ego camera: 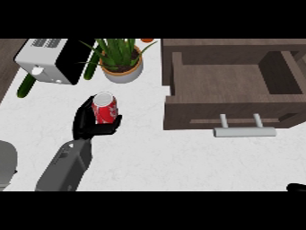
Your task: Pick up the can, place it into the drawer and close the drawer
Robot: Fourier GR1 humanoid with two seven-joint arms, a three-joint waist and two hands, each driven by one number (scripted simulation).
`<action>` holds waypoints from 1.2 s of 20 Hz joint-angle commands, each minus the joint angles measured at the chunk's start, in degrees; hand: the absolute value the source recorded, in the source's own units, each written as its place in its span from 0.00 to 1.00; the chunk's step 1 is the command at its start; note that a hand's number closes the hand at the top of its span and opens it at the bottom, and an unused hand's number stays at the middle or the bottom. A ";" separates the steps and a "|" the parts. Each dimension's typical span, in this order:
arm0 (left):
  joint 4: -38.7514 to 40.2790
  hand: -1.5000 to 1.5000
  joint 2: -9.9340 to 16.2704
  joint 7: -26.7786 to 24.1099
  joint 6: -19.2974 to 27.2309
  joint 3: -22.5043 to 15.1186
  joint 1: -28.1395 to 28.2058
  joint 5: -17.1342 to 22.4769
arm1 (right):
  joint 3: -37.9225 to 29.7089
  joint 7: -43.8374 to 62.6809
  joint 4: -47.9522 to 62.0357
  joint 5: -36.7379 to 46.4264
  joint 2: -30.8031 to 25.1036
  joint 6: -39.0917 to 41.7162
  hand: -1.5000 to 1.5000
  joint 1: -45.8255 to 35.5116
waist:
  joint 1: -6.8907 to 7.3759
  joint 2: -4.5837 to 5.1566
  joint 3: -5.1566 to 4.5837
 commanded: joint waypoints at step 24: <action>-28.12 1.00 -3.17 42.34 16.45 -15.69 -25.32 0.08 | 0.47 2.77 0.12 2.93 -1.25 -1.68 0.00 -4.14 | 0.13 -0.13 0.05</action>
